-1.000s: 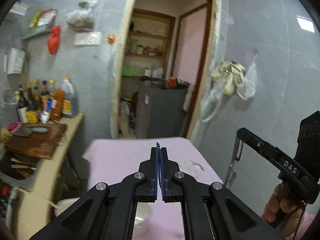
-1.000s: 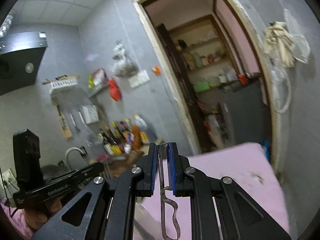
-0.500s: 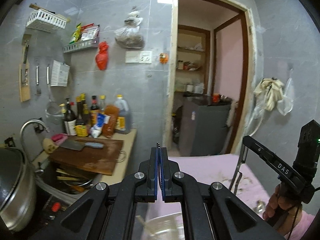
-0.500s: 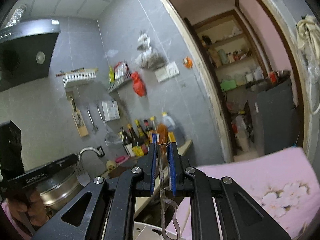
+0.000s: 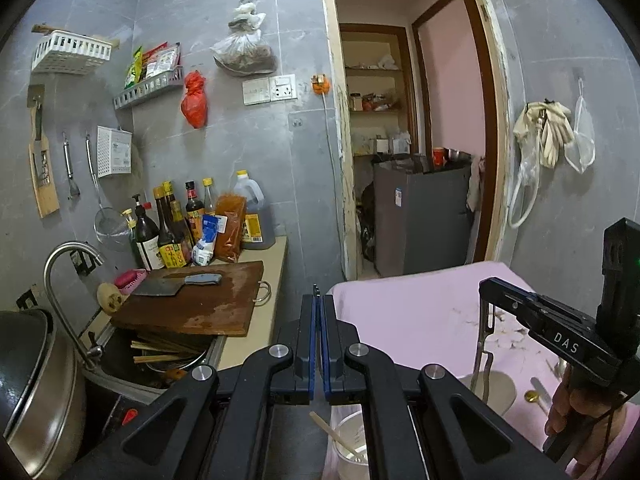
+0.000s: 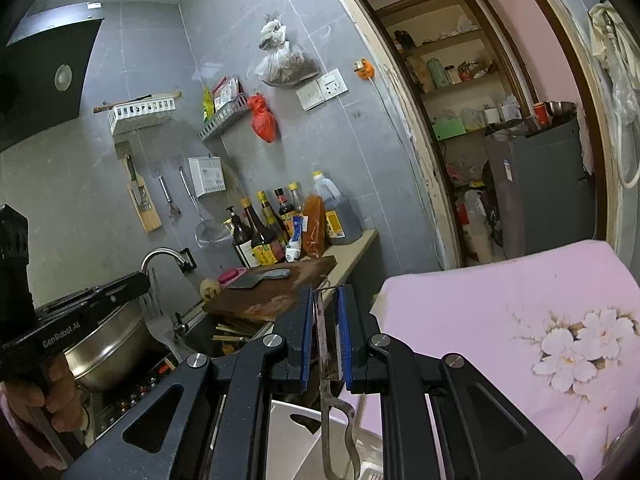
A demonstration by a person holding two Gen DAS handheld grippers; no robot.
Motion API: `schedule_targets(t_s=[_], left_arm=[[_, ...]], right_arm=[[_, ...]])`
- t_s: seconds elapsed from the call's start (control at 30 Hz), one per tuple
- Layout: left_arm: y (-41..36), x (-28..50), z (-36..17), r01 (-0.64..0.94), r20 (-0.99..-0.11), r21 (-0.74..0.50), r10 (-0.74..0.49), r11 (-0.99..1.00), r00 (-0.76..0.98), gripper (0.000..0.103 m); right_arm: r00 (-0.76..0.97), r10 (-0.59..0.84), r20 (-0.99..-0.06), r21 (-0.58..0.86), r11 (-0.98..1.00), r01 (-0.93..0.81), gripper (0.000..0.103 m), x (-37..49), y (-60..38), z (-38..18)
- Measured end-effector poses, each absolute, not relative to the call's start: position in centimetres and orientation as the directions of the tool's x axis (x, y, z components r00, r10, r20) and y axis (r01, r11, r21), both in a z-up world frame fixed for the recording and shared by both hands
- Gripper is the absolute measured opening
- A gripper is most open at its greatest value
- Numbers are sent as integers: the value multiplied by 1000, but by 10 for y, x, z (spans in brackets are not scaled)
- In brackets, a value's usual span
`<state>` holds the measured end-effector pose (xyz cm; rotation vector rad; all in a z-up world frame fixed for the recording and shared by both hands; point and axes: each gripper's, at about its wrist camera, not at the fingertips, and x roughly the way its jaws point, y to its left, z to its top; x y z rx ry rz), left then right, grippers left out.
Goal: Organize utensils
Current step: 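Lift the fork and spoon and carry them over the white caddy with both tools, then open both tools to drop the fork and spoon into the caddy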
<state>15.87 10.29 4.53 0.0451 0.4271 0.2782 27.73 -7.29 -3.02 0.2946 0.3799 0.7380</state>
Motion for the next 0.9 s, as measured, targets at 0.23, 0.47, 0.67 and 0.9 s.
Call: schedule_targets(t_s=[0.23,0.47,0.67,0.9], left_arm=[[99,163,26,-238,-450,83,249,968,858,3],[103,168,14,-203,-520,-26,161,979,839,7],[115,167,9,-191,-530,-196,59,962,846,8],[108,167,6,-194,-517,-245,41,950,855,30]], right_arm=[[667,697,-263,367,712,-598,12,269,-73,-36],[651,698,-298,384,712,-588,15,268,-83,-37],[653,701,-285,402,706,-583,34,265,-95,-31],[684,674,-277,396,729,-558,41,258,-118,-20]])
